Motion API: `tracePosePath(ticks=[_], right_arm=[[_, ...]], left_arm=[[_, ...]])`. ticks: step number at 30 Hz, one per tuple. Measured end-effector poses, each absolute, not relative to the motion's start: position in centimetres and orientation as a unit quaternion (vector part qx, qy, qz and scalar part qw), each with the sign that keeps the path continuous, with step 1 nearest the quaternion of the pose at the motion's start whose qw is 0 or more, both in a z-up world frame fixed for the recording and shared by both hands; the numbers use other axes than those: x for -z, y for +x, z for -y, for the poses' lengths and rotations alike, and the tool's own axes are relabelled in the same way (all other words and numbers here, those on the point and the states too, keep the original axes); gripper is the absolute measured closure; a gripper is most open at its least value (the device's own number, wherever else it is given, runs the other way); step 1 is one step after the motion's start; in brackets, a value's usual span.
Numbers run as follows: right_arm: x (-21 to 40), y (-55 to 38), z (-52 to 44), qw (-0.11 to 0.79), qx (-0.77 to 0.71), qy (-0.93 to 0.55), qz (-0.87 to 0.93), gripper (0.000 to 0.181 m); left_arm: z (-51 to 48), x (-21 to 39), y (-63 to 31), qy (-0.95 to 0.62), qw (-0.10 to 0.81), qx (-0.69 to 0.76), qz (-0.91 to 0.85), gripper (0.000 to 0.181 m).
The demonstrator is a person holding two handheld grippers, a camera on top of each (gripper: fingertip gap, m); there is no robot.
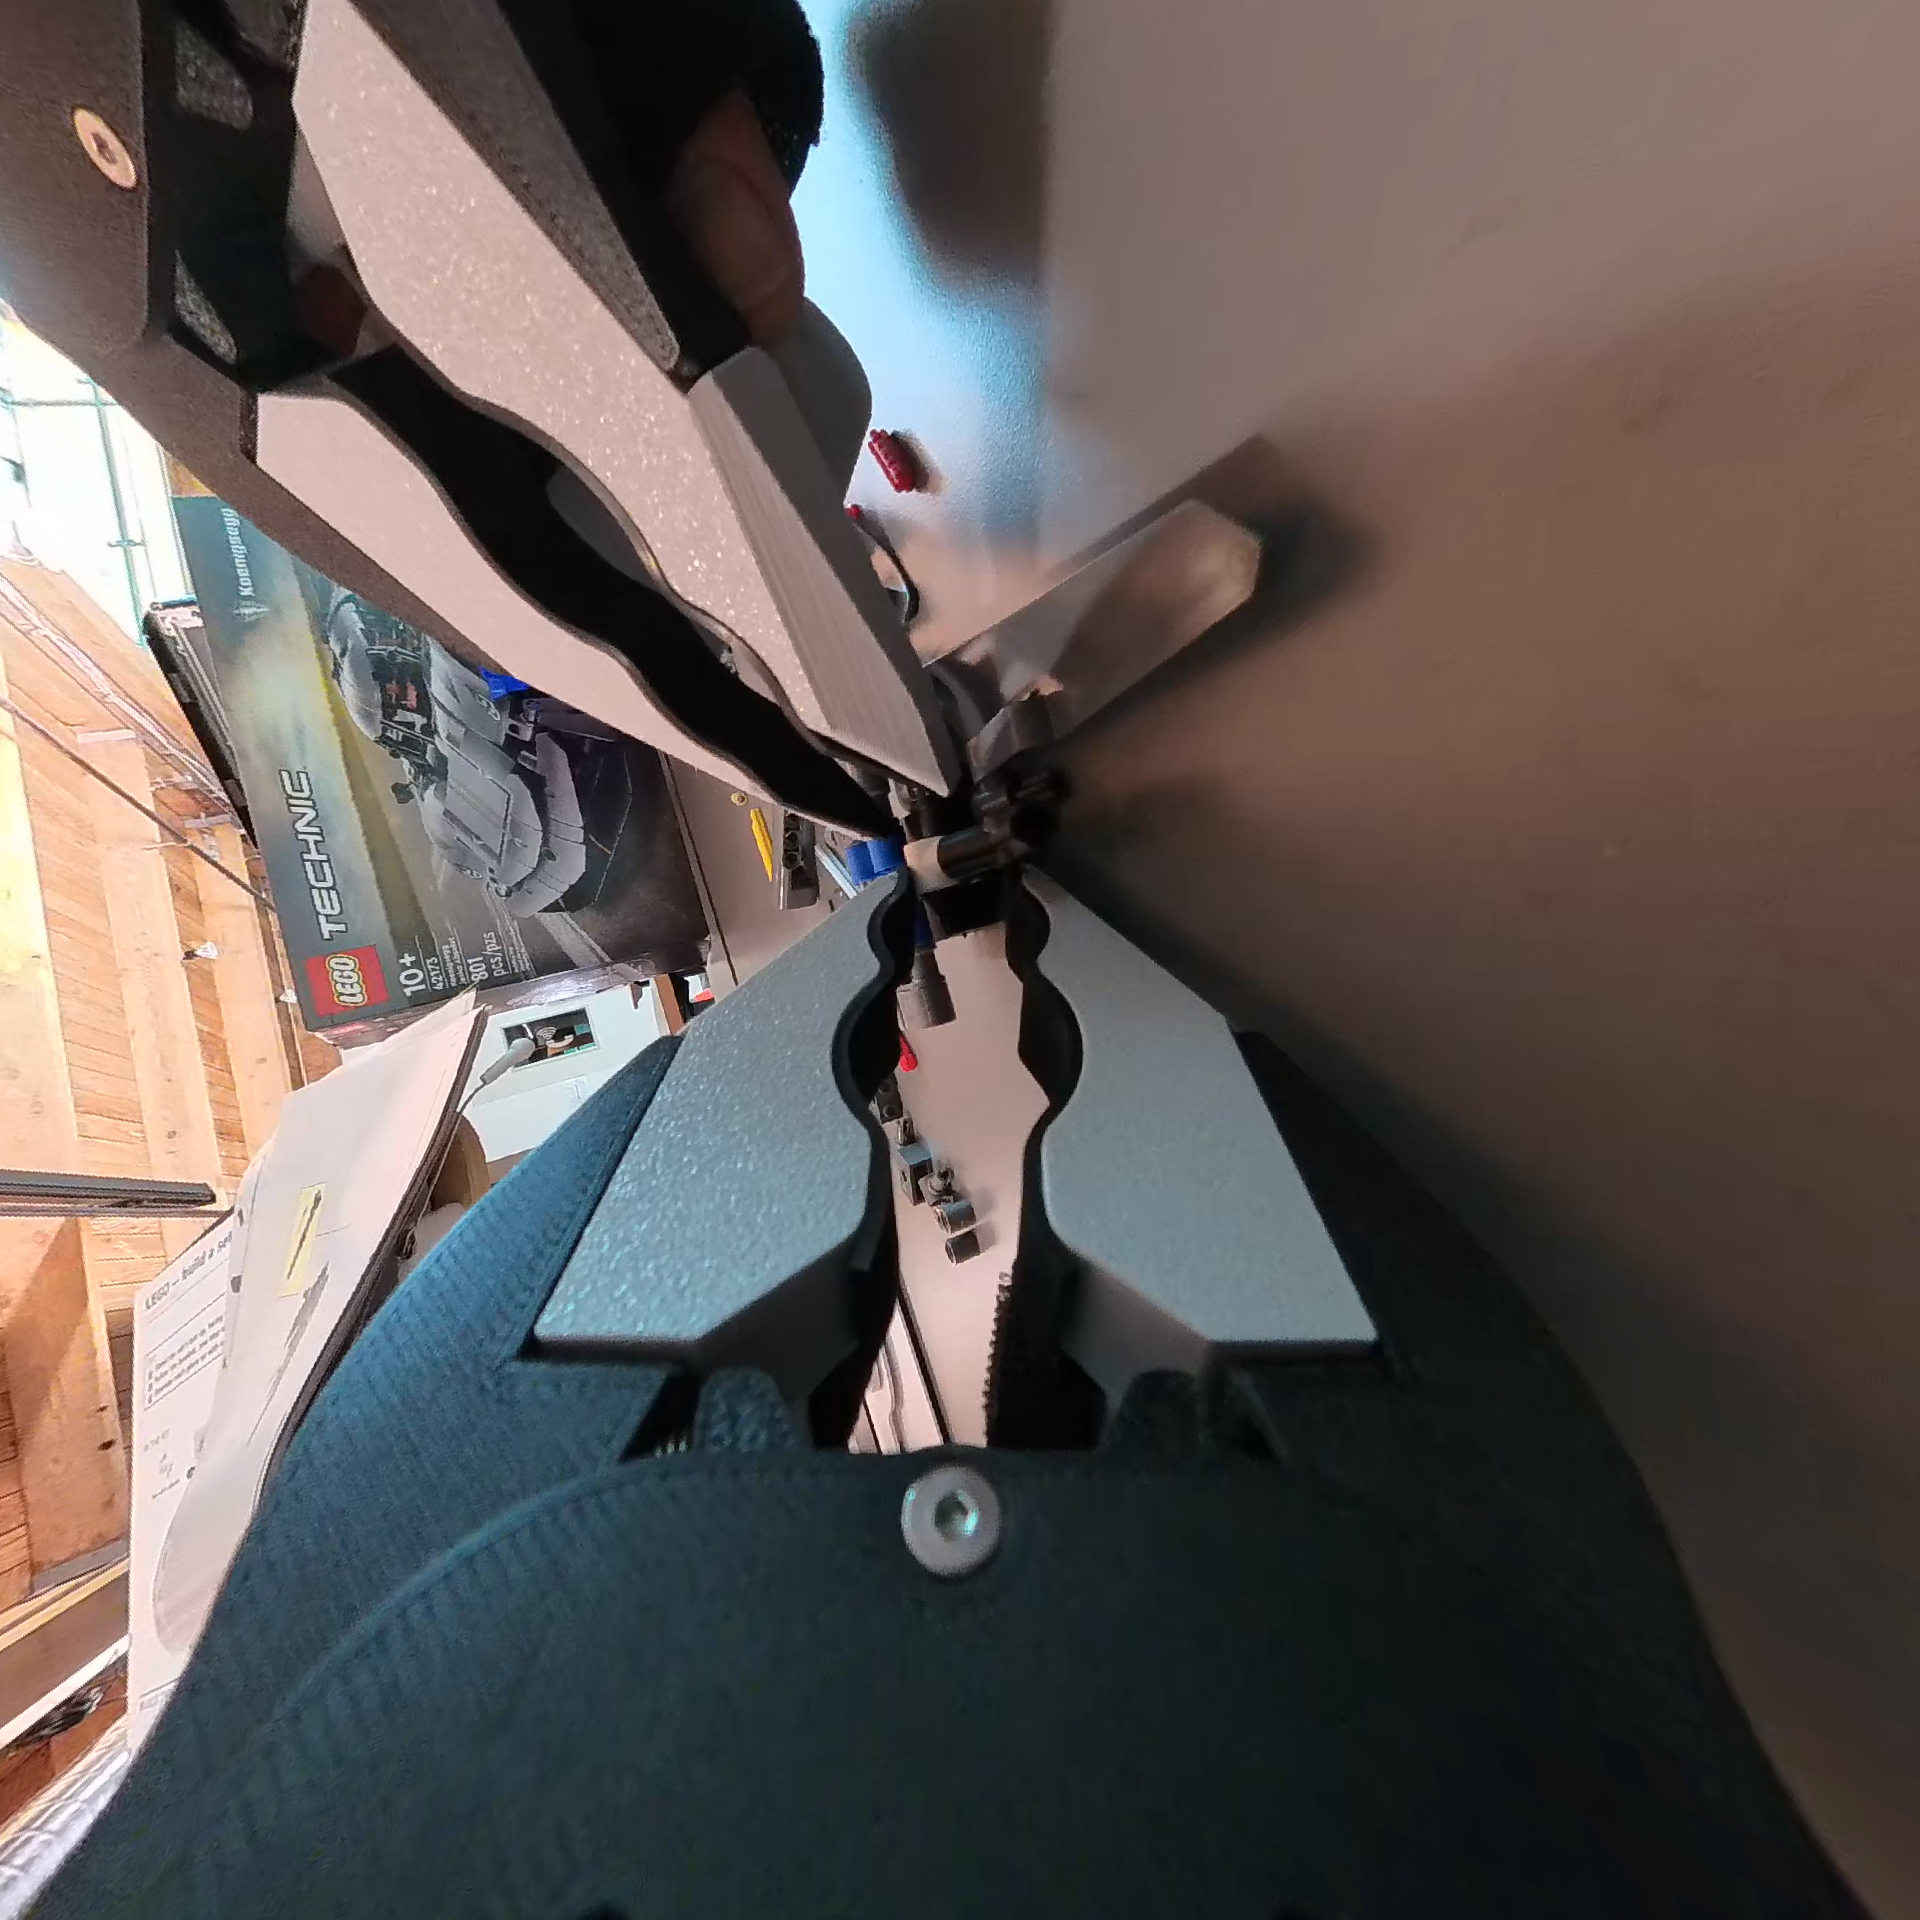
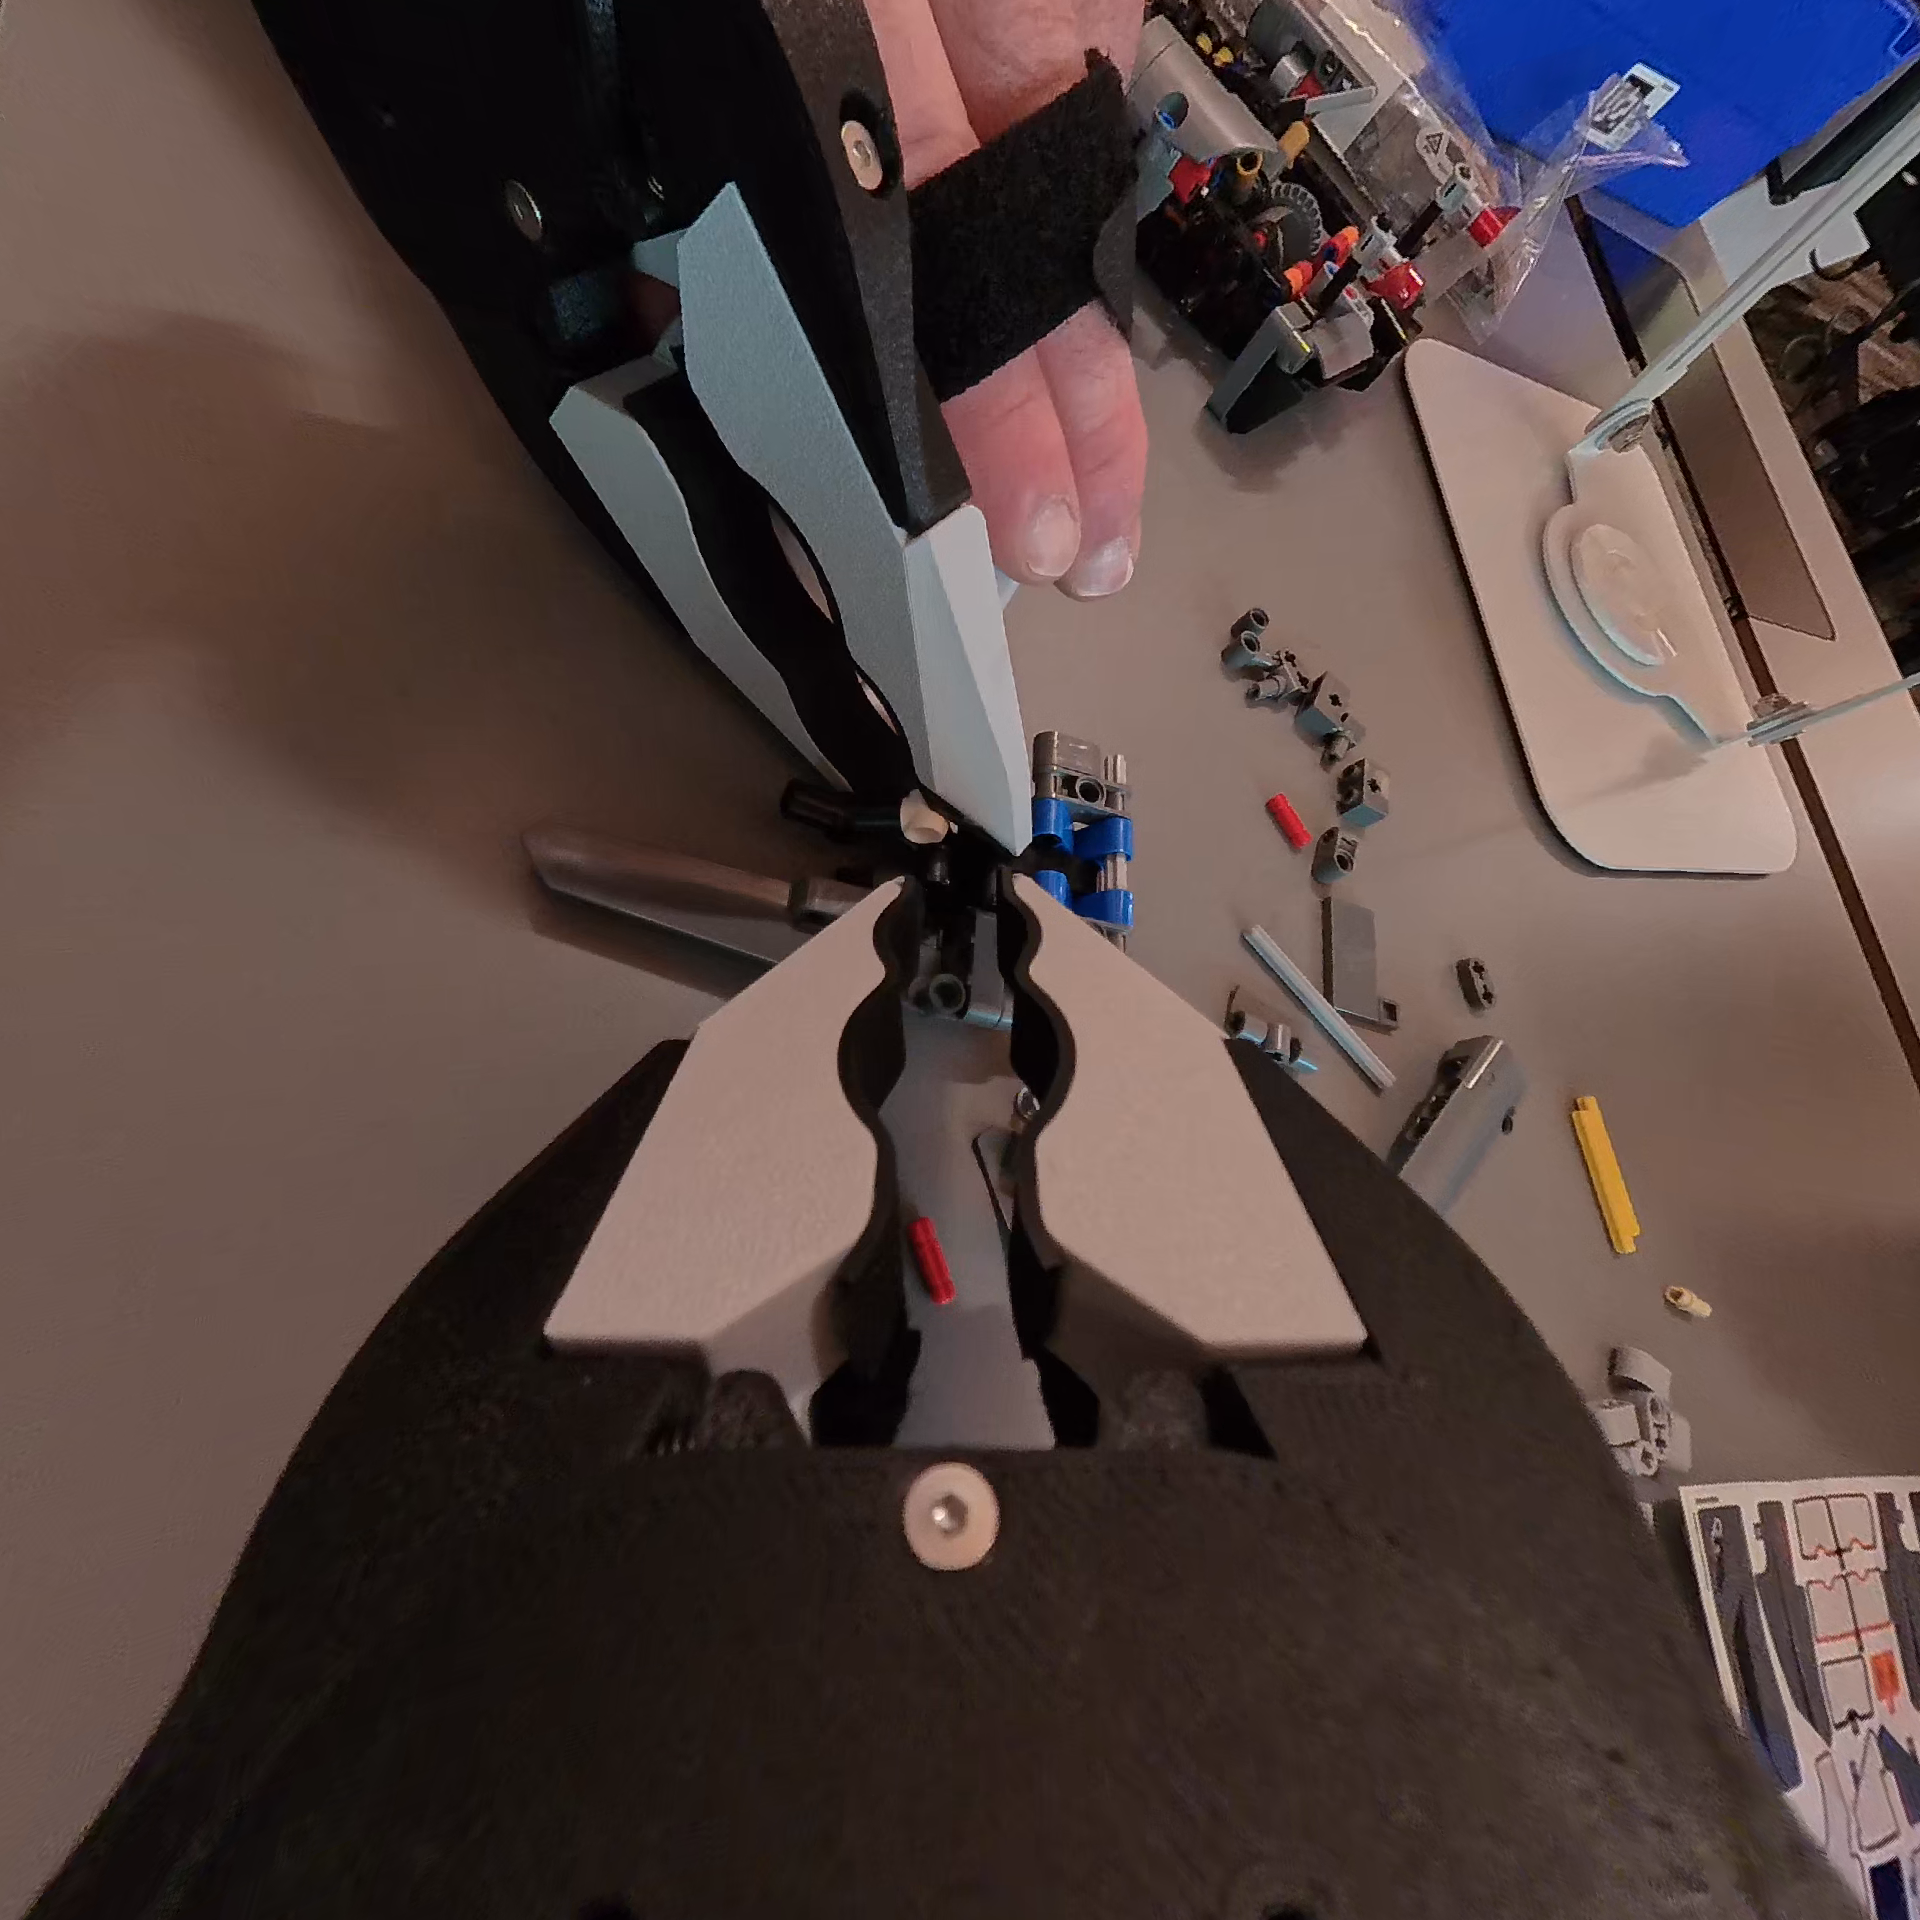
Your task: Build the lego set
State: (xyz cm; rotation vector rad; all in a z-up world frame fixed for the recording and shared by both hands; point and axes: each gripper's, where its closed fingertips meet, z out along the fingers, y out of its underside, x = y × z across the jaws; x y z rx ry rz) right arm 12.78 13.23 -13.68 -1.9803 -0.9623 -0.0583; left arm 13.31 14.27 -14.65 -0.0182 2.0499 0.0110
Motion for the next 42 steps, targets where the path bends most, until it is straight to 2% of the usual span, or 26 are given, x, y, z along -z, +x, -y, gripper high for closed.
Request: tracePosePath(ticks=[42], right_arm=[[14.0, 13.9, -13.6, 0.447, 0.060, -0.805, 0.387, 0.176]], left_arm=[[-14.7, 14.7, 14.1, -0.033, 0.523, -0.014, -0.851, 0.167]])
